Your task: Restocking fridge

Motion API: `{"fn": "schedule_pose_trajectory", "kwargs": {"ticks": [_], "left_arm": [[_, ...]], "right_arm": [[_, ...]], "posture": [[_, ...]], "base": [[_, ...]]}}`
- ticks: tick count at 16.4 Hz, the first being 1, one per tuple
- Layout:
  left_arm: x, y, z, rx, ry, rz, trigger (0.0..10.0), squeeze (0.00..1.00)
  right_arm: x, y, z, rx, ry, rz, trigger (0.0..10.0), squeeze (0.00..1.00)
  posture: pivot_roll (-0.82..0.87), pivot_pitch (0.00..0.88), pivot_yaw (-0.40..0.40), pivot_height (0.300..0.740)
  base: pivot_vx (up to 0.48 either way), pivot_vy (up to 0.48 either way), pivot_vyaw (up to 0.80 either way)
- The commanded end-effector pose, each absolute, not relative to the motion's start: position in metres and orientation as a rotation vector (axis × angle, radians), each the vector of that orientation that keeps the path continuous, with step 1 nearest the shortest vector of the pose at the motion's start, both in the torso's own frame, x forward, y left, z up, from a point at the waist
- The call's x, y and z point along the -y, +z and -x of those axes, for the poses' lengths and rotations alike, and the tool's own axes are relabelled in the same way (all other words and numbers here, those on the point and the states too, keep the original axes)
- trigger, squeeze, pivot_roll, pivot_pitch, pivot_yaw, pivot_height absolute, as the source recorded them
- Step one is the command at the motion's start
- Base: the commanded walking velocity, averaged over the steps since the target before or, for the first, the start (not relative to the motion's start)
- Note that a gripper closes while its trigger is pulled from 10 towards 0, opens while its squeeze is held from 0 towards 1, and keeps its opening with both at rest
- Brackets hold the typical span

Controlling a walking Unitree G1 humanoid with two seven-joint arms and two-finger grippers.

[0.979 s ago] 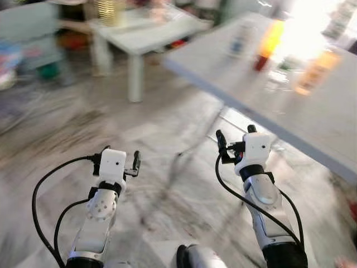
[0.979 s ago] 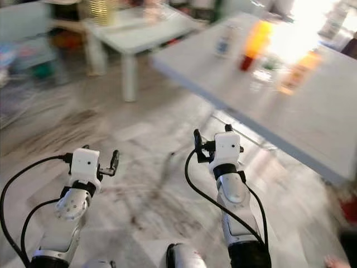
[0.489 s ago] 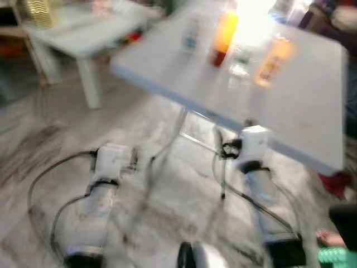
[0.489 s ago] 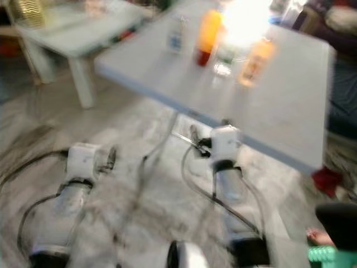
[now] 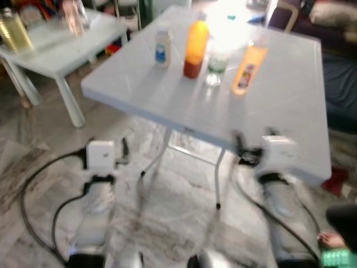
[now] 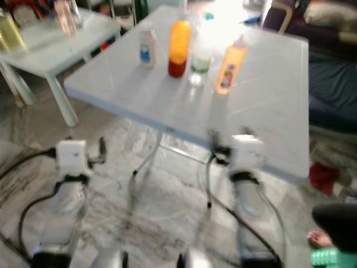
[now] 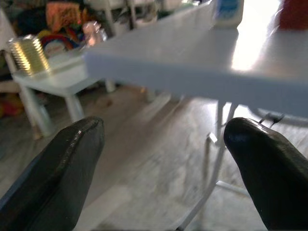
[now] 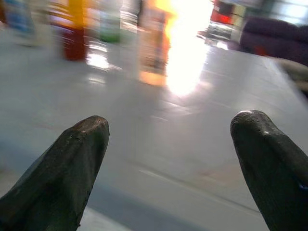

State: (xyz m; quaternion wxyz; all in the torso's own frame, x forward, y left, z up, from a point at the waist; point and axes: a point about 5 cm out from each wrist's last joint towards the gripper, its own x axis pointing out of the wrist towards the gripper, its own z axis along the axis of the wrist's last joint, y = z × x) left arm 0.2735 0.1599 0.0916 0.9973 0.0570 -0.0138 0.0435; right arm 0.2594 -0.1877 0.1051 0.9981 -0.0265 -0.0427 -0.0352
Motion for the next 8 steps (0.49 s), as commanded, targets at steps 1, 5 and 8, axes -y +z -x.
{"fn": "schedule_pose_trajectory", "kwargs": {"ticks": [1,5,8], "left_arm": [[-0.17,0.097,-0.277,0.046,0.118,-0.097,10.0,0.0],[-0.162,0.094,-0.284,0.034,0.08,-0.079,10.0,0.0],[-0.158,0.078,-0.275,-0.02,0.062,-0.11,10.0,0.0]], "right_arm": [[0.186,0.115,-0.256,0.115,-0.088,-0.002,10.0,0.0],[0.176,0.113,-0.26,0.111,-0.058,-0.004,10.0,0.0],[0.18,0.113,-0.261,0.106,-0.067,0.025,10.0,0.0]], "posture": [[0.02,0.076,-0.044,0.74],[0.03,0.042,-0.047,0.74],[0.02,0.013,-0.022,0.74]], "base": [[0.0,0.0,0.0],[0.0,0.0,0.0],[0.0,0.0,0.0]]}}
